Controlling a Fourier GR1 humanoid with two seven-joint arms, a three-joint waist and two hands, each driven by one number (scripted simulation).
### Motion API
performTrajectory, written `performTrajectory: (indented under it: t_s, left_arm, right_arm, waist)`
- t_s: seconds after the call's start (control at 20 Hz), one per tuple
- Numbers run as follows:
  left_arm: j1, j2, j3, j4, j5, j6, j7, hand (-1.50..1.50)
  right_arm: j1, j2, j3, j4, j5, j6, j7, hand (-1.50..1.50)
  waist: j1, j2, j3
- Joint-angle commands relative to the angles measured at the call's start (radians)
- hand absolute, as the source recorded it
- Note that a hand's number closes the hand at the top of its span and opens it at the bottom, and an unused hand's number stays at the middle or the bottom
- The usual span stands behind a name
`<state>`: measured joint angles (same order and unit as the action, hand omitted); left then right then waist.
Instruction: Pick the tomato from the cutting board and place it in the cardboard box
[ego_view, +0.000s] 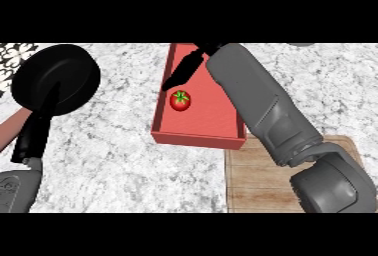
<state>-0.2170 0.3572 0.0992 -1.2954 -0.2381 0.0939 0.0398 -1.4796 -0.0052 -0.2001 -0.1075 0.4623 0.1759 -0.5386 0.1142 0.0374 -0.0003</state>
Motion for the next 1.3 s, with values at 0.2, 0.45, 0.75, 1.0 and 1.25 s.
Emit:
performTrajectory:
  t_s: [0.2,0.45,0.75,1.0,1.25]
  left_arm:
    - [0.020,0.004,0.022,-0.006,0.007,0.007,0.005,0.00]
    - [0.034,-0.015,0.002,-0.020,0.000,0.008,-0.003,0.00]
    - [-0.013,-0.027,-0.005,-0.011,-0.014,0.024,0.009,0.00]
    - [0.007,0.002,0.008,-0.032,0.010,-0.017,0.008,0.00]
    - [-0.022,-0.020,-0.006,-0.042,-0.001,0.001,0.028,0.00]
  right_arm:
    - [0.004,-0.090,-0.127,-0.006,-0.124,0.101,-0.004,-1.50]
    - [0.007,-0.246,-0.160,0.011,-0.149,0.191,0.038,-1.50]
    - [0.064,-0.381,-0.154,0.002,-0.137,0.260,-0.005,-1.50]
    - [0.109,-0.463,-0.138,0.001,-0.116,0.319,-0.040,-1.50]
    - [0.130,-0.514,-0.091,-0.012,-0.068,0.399,-0.079,-1.50]
  waist:
    - [-0.018,0.001,0.000]
    - [0.000,0.014,0.000]
    - [-0.004,0.027,0.002]
    - [0.028,0.030,0.003]
    - [0.030,0.036,0.004]
